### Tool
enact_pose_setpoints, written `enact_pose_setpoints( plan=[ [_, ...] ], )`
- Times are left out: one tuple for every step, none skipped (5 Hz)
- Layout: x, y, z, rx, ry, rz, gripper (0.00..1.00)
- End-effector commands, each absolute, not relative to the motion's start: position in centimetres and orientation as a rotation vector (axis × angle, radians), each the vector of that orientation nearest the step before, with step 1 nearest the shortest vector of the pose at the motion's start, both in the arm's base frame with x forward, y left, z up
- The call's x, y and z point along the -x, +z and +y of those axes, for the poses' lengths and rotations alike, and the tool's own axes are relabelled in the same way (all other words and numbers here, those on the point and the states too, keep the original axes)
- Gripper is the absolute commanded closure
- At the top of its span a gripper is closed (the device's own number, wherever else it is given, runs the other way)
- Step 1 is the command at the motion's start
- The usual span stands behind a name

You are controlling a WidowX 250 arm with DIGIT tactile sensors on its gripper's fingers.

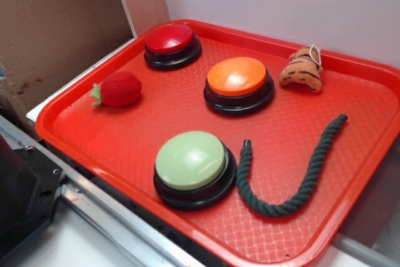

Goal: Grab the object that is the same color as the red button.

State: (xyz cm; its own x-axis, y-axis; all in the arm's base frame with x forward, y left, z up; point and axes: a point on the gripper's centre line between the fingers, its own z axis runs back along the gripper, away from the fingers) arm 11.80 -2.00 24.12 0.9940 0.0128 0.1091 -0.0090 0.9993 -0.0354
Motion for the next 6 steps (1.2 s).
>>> enact_pose_setpoints(
  plan=[
    [-11.8,24.1,-2.0,0.035,0.011,-0.109,0.0],
    [-13.9,24.2,-1.4,0.068,0.048,-0.099,0.0],
    [-13.9,24.2,-1.4,0.068,0.048,-0.099,0.0],
    [-13.9,24.2,-1.4,0.068,0.048,-0.099,0.0],
    [-16.9,22.7,0.5,0.094,-0.199,-0.049,0.0],
    [-18.5,20.6,3.3,0.01,-0.451,-0.005,0.0]
  ],
)
